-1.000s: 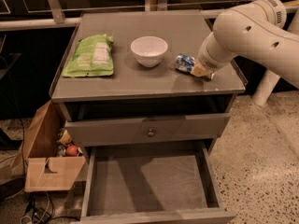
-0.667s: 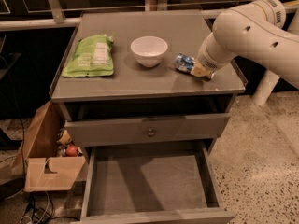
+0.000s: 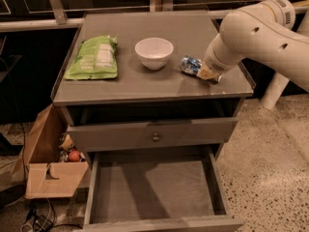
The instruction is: Pick redbull can from middle drawer and place on counter
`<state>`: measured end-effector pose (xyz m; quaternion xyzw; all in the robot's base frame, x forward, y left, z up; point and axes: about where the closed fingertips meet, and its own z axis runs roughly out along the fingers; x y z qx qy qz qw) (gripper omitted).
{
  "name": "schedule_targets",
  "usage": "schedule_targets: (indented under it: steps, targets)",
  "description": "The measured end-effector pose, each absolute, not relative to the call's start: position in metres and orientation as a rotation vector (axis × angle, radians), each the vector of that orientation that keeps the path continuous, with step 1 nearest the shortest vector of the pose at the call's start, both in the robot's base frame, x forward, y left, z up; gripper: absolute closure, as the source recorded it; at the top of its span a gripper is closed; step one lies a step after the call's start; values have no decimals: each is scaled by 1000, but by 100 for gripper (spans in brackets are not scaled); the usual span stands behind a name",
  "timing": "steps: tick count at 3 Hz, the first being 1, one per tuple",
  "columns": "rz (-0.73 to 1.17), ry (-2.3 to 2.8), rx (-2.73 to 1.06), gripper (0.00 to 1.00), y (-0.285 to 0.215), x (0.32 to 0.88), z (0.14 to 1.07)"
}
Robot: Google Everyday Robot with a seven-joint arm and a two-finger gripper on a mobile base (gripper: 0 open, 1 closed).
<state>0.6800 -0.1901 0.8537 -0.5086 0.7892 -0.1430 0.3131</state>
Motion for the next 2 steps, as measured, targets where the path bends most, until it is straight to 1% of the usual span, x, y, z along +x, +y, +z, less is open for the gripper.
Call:
schedule_targets:
  steps: [2]
  targets:
    - [-377, 2081, -1341, 11, -190, 680, 854]
